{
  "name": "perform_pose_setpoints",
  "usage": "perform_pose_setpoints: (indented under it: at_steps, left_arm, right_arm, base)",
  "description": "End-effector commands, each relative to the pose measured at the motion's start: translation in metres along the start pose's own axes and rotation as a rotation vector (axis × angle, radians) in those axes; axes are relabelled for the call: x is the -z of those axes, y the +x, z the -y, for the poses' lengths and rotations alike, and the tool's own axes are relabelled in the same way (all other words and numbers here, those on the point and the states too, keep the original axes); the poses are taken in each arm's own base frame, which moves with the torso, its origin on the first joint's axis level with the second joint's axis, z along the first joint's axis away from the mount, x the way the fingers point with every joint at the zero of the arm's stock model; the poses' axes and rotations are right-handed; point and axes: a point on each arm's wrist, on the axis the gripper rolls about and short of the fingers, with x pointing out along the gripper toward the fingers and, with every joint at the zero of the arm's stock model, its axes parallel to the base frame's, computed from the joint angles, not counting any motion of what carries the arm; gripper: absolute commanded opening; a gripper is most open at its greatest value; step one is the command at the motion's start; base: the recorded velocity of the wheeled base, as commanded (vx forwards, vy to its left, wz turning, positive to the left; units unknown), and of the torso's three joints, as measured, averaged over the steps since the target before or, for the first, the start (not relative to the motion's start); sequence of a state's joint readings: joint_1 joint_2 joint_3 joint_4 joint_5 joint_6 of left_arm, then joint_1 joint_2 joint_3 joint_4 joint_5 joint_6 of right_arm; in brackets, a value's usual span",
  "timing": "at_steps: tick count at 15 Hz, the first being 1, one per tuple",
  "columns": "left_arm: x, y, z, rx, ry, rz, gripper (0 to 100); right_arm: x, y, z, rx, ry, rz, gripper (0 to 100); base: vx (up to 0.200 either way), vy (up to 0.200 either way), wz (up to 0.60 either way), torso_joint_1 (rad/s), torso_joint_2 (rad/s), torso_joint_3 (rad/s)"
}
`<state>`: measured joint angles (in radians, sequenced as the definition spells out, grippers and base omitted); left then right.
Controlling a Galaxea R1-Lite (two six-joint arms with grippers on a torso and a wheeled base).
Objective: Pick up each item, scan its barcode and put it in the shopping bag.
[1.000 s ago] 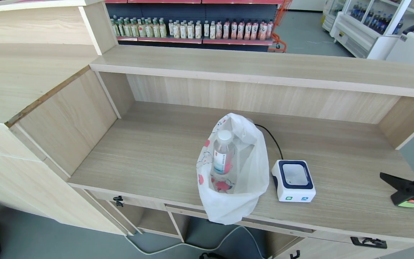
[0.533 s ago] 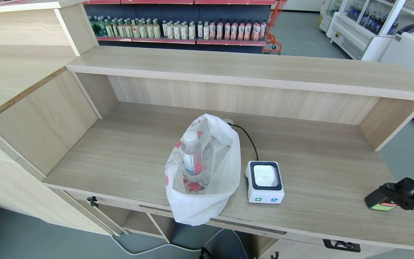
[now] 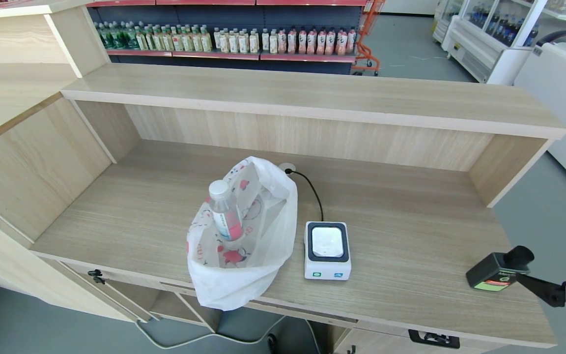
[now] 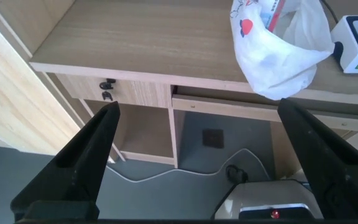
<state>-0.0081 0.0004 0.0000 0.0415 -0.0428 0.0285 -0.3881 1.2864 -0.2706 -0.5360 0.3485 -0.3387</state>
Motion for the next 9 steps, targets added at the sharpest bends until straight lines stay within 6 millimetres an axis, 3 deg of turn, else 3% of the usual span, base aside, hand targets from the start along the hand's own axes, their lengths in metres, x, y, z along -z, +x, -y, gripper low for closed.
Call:
perform_pose_setpoints:
  at_steps: [1,2,5,9]
  left_arm:
    - [0.0,0.0,0.0,0.0,0.001,0.0,100]
    - [0.0,0.0,0.0,0.0,-0.001,0.0,100]
    - [0.0,0.0,0.0,0.0,-0.001,0.0,100]
    - [0.0,0.0,0.0,0.0,0.001,0.0,100]
  right_arm:
    - [-0.0014,-0.0012,-0.0024,-0.008,-0.009,0.009,100]
    - [-0.0012,-0.0009,-0.0023,-0.007,-0.009,0.007,100]
    - [-0.0002,-0.0007,-0.0026,-0.007,-0.006,0.003,100]
    - [-0.0016,0.0029,0.0003,0.035,-0.006,-0.016,100]
  base:
    - [0.0,0.0,0.0,0.0,0.0,0.0]
    - [0.0,0.0,0.0,0.0,0.0,0.0]
    - [-0.2,0.0,0.0,0.009,0.0,0.004]
    - [0.0,0.0,0.0,0.0,0.0,0.0]
